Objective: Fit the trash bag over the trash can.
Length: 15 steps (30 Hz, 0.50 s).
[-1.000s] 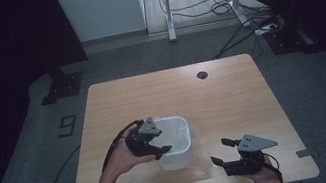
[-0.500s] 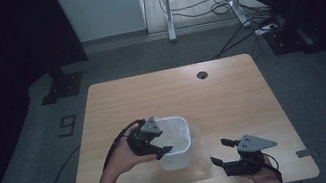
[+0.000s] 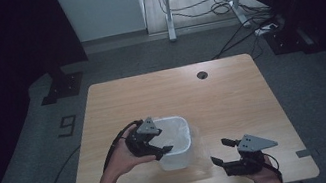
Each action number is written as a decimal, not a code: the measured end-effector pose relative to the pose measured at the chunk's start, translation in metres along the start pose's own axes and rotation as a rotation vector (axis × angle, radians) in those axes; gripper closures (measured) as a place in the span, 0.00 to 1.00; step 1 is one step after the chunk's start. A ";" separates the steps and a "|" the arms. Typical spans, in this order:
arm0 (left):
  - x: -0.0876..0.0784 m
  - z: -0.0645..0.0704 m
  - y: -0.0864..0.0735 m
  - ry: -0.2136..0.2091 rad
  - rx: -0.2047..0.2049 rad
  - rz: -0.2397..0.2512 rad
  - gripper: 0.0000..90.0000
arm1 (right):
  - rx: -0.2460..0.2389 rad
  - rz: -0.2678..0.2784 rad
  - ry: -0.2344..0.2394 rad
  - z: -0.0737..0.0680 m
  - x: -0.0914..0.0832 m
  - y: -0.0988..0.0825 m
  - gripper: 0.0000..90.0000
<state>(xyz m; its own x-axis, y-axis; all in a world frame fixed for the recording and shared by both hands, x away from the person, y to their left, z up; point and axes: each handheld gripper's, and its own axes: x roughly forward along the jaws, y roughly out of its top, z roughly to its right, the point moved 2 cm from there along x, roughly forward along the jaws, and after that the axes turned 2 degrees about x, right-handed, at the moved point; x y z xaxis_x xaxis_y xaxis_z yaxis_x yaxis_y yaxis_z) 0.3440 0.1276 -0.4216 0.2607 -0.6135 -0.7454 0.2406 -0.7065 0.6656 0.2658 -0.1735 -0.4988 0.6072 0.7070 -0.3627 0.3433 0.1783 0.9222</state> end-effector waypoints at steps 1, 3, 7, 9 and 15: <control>-0.001 0.000 0.000 0.001 -0.002 0.012 0.32 | 0.000 0.000 0.000 0.000 0.000 0.000 0.27; -0.004 0.000 -0.002 -0.003 -0.009 0.041 0.31 | -0.001 -0.001 0.000 0.000 0.000 0.000 0.27; -0.010 0.002 -0.003 -0.003 -0.021 0.106 0.29 | 0.002 0.000 -0.001 0.000 0.000 0.000 0.27; -0.013 0.004 -0.004 -0.006 -0.023 0.134 0.29 | 0.000 -0.002 -0.002 0.000 -0.001 0.000 0.27; -0.020 0.008 -0.007 0.007 -0.023 0.183 0.28 | 0.000 -0.002 -0.002 0.000 -0.001 0.000 0.27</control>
<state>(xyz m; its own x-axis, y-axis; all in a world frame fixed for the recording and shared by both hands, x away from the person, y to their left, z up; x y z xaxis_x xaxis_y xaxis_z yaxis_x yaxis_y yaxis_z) 0.3300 0.1421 -0.4109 0.3083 -0.7288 -0.6114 0.2098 -0.5747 0.7910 0.2646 -0.1743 -0.4984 0.6082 0.7052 -0.3644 0.3444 0.1792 0.9216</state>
